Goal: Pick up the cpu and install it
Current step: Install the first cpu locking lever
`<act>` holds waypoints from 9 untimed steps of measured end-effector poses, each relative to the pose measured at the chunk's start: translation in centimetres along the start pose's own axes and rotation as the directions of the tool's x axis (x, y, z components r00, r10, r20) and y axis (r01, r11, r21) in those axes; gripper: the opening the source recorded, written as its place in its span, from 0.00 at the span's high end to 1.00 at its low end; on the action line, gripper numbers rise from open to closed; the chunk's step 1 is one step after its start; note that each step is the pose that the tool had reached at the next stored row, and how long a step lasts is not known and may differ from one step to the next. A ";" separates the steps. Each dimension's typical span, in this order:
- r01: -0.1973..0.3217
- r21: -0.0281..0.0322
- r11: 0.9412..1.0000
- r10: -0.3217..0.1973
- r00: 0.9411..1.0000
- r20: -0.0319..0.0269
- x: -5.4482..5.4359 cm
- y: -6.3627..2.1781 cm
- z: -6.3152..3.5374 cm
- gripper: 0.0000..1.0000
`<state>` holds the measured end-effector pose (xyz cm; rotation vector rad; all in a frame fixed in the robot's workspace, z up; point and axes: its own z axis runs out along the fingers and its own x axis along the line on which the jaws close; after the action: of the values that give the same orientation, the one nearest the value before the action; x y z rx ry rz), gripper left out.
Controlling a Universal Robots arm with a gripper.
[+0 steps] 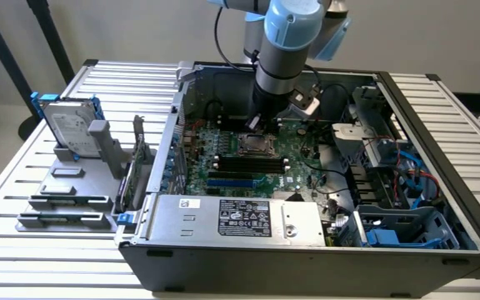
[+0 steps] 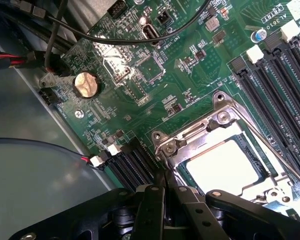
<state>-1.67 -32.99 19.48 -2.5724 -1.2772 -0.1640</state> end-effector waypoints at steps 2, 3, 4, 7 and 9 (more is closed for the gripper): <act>0.000 0.001 1.000 0.000 1.000 -0.001 0.0 0.02 0.04 0.86; 0.000 0.002 1.000 0.000 1.000 -0.002 0.0 0.04 0.03 0.86; 0.000 0.003 1.000 0.000 1.000 -0.004 -0.1 0.05 0.03 0.86; 0.000 0.008 1.000 0.000 1.000 -0.011 -0.1 0.06 0.02 0.86; 0.000 0.010 1.000 0.000 1.000 -0.014 -0.1 0.07 0.02 0.86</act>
<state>-1.67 -33.10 19.43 -2.5580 -1.2701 -0.1746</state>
